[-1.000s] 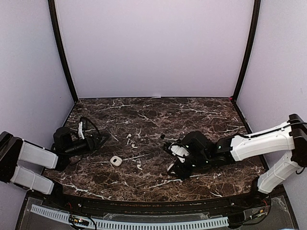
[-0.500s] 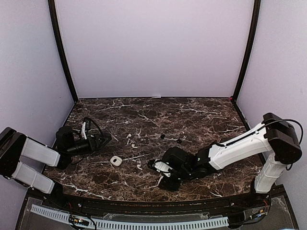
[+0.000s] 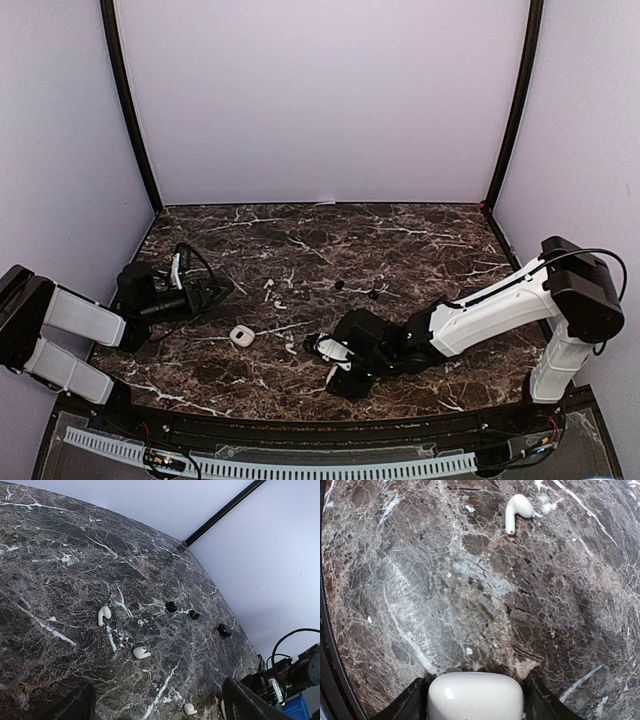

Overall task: Insert the wireless bluetooth earbuds into the charging case
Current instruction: Place the charging case at the center of the board, then pick up the charging case from the center of the board.

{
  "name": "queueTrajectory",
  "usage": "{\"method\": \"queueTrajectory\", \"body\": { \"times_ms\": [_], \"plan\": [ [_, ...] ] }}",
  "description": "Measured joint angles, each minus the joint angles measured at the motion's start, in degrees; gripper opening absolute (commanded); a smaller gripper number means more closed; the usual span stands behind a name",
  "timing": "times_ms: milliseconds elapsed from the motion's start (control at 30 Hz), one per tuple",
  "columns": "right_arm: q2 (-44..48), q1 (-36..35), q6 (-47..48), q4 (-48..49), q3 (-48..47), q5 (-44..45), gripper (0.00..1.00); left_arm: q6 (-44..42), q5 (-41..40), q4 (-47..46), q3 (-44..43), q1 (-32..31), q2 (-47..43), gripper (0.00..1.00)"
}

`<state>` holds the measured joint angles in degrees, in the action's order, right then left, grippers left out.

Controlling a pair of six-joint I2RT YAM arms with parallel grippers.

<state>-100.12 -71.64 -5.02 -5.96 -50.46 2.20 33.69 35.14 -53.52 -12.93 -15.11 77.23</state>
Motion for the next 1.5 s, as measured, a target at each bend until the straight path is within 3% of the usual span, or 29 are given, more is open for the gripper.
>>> {"method": "queueTrajectory", "body": {
  "times_ms": [167,400,800,867,1033,1233,1500],
  "plan": [
    [0.0,0.0,-0.2,0.2,0.1,1.4,0.99,0.0,0.1,0.0,0.0,-0.3,0.0,0.90],
    [3.3,0.0,-2.4,-0.4,2.6,2.6,0.99,0.0,0.3,-0.5,0.0,-1.1,0.0,0.90],
    [24.7,0.0,-15.7,-1.3,6.4,1.7,0.99,-6.8,-2.1,0.5,-1.9,-11.1,-0.3,0.95],
    [26.9,0.0,-20.1,-2.2,8.1,1.7,0.97,-9.8,-2.8,0.6,-1.9,-14.3,-0.8,0.95],
    [32.1,0.0,-30.9,-3.1,15.4,0.8,0.81,-18.6,-5.2,1.6,-2.1,-23.7,-2.5,0.99],
    [35.8,1.0,-43.0,3.4,26.7,-3.1,0.62,-27.6,-4.2,-0.7,-1.0,-28.6,-1.9,0.99],
    [33.4,4.4,-53.2,16.3,34.4,-8.3,0.58,-39.2,-7.4,3.0,-4.5,-38.3,5.9,0.99]
  ]
}}
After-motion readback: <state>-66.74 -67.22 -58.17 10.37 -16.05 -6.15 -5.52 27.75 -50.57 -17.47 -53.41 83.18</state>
